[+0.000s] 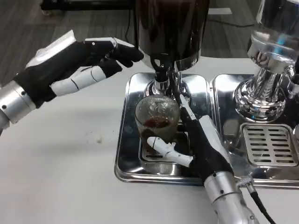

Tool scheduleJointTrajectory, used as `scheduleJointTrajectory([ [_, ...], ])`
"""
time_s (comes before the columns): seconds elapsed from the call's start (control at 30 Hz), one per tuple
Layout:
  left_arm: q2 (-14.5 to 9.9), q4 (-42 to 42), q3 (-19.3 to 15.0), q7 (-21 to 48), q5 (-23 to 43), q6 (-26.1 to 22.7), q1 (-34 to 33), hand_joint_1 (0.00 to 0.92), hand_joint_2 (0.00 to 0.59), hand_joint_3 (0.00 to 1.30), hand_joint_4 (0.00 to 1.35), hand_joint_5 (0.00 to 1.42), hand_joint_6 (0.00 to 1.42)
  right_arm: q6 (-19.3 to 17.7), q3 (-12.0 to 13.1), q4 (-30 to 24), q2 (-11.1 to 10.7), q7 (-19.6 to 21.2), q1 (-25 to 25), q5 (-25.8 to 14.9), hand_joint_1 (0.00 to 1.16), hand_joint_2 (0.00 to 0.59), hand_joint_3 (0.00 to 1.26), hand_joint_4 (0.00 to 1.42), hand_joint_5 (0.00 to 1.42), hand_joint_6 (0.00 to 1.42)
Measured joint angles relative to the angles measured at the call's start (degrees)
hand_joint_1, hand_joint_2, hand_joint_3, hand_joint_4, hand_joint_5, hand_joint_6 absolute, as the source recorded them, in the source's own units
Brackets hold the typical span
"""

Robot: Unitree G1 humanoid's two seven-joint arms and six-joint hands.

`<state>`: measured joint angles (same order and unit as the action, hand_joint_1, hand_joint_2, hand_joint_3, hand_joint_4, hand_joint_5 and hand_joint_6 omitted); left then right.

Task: Grasp the cup under the faucet to collect the drink, then remove the cup.

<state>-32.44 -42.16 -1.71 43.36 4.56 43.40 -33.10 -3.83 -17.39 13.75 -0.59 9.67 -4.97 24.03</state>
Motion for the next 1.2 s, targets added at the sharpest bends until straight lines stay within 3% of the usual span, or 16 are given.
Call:
scheduleJointTrajectory([
  [0.1, 0.00, 0.53, 0.00, 0.00, 0.00, -0.97, 0.31, 0.000, 0.146, 0.41, 0.33, 0.34, 0.42, 0.68, -0.24, -0.11, 0.07, 0.67, -0.17, 1.24, 0.62, 0.176, 0.00, 0.00, 0.00, 0.26],
  [0.27, 0.00, 1.15, 0.00, 0.01, 0.00, -1.99, 1.40, 0.000, 0.152, 0.42, 0.35, 0.35, 0.42, 1.56, -0.80, -0.12, 0.30, 2.44, -0.27, 2.93, 0.66, 0.168, 0.00, 0.00, 0.12, 0.36],
  [0.43, 0.00, 1.49, 0.00, 0.01, 0.00, -2.61, 1.50, 0.000, 0.154, 0.43, 0.36, 0.35, 0.42, 1.93, -0.99, -0.09, 1.08, 4.91, -0.27, 3.93, 0.69, 0.173, 0.14, 0.16, 0.28, 0.49],
  [0.57, 0.00, 1.65, 0.00, 0.01, 0.00, -2.71, 1.51, 0.000, 0.155, 0.43, 0.36, 0.35, 0.42, 1.95, -1.32, 0.39, 2.27, 8.31, -0.22, 5.66, 0.72, 0.178, 0.34, 0.35, 0.49, 0.71],
  [0.87, 0.00, 1.64, 0.00, -0.02, -0.43, -2.49, 1.52, 0.000, 0.158, 0.43, 0.36, 0.36, 0.42, 0.30, -2.18, 2.36, 2.68, 15.72, -0.15, 8.05, 0.75, 0.186, 0.49, 0.53, 0.70, 0.94],
  [1.2, 0.00, 1.39, 0.00, -0.35, -0.63, -1.51, 1.52, 0.000, 0.160, 0.43, 0.36, 0.36, 0.41, -2.31, -3.09, 4.01, 2.33, 22.32, 1.13, 9.96, 0.76, 0.190, 0.56, 0.60, 0.80, 1.06],
])
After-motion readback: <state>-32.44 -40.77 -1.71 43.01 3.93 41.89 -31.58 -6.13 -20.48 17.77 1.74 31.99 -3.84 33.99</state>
